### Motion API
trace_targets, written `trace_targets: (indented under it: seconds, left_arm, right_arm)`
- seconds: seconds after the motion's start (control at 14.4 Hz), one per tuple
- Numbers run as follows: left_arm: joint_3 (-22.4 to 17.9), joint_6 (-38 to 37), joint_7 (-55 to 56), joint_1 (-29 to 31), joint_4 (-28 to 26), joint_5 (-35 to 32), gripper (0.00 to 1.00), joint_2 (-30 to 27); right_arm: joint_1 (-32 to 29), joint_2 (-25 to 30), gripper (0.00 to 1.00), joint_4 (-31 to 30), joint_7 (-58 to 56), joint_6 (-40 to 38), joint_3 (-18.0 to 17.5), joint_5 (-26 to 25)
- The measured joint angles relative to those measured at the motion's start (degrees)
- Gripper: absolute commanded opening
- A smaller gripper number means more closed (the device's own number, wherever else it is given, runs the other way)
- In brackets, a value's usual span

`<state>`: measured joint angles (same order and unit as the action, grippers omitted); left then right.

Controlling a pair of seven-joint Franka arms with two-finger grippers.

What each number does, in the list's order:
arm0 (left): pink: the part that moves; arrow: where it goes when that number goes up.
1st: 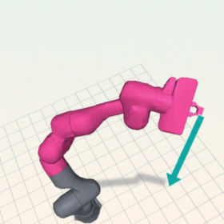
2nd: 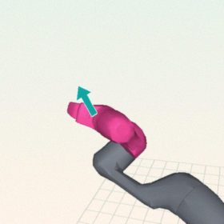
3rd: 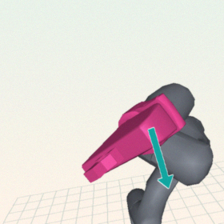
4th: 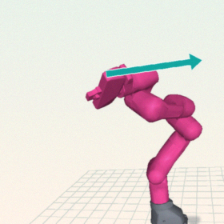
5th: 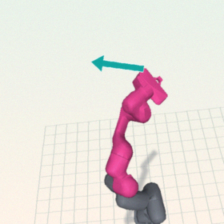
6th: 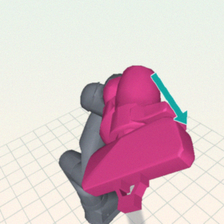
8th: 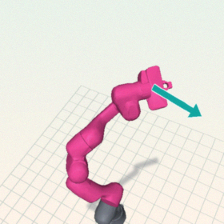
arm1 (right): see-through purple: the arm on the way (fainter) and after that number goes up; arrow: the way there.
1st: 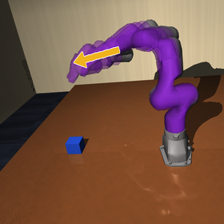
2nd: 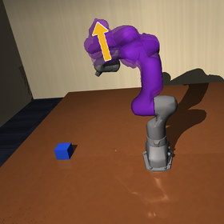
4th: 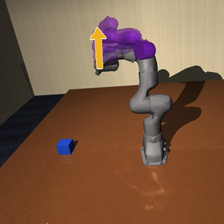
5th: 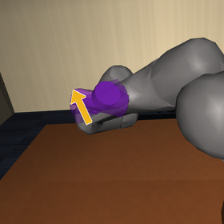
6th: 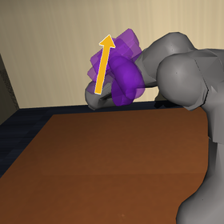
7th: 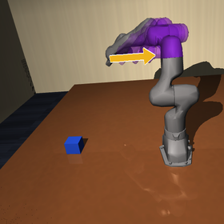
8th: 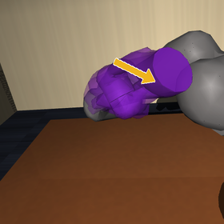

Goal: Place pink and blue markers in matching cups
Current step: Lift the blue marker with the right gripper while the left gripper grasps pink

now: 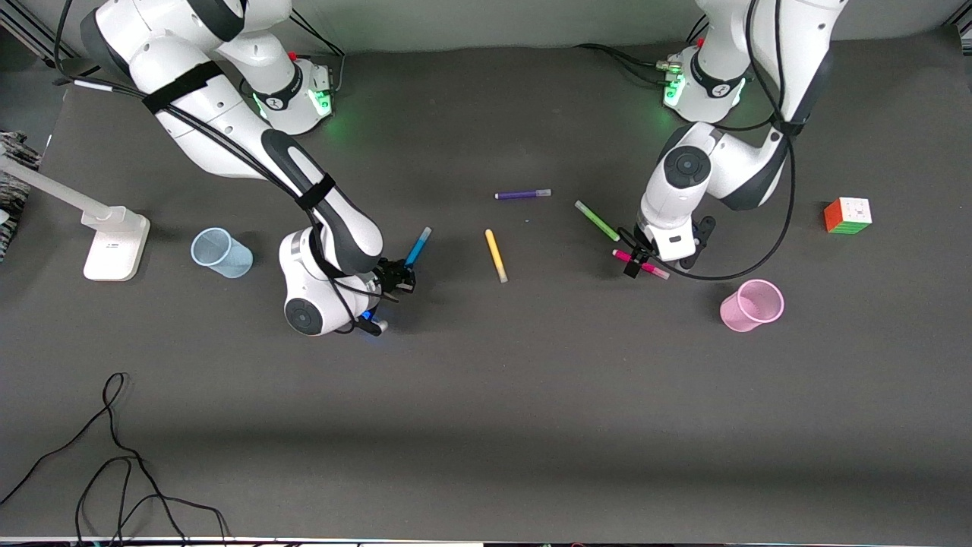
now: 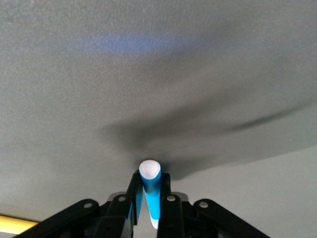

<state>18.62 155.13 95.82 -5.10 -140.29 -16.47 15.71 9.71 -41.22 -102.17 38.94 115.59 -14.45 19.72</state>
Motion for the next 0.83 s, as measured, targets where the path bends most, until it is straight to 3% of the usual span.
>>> trace_targets:
  seconds: [0.35, 0.49, 0.83]
  left_arm:
    - [-1.44, 1.98, 0.05, 0.13, 0.64, -2.34, 1.0, 3.25]
    - [-1.43, 2.01, 0.05, 0.13, 1.21, -2.57, 0.98, 4.06]
    - [-1.44, 2.01, 0.07, 0.13, 1.46, -2.63, 0.45, 4.18]
  right_arm:
    - [-0.16, 3.52, 0.05, 0.11, 0.0, -1.53, 0.47, -1.83]
    - [-0.31, 7.98, 0.05, 0.31, 0.0, -4.07, 1.66, -6.83]
    - [-0.74, 20.46, 0.05, 0.28, -2.51, -6.23, 6.51, -13.62]
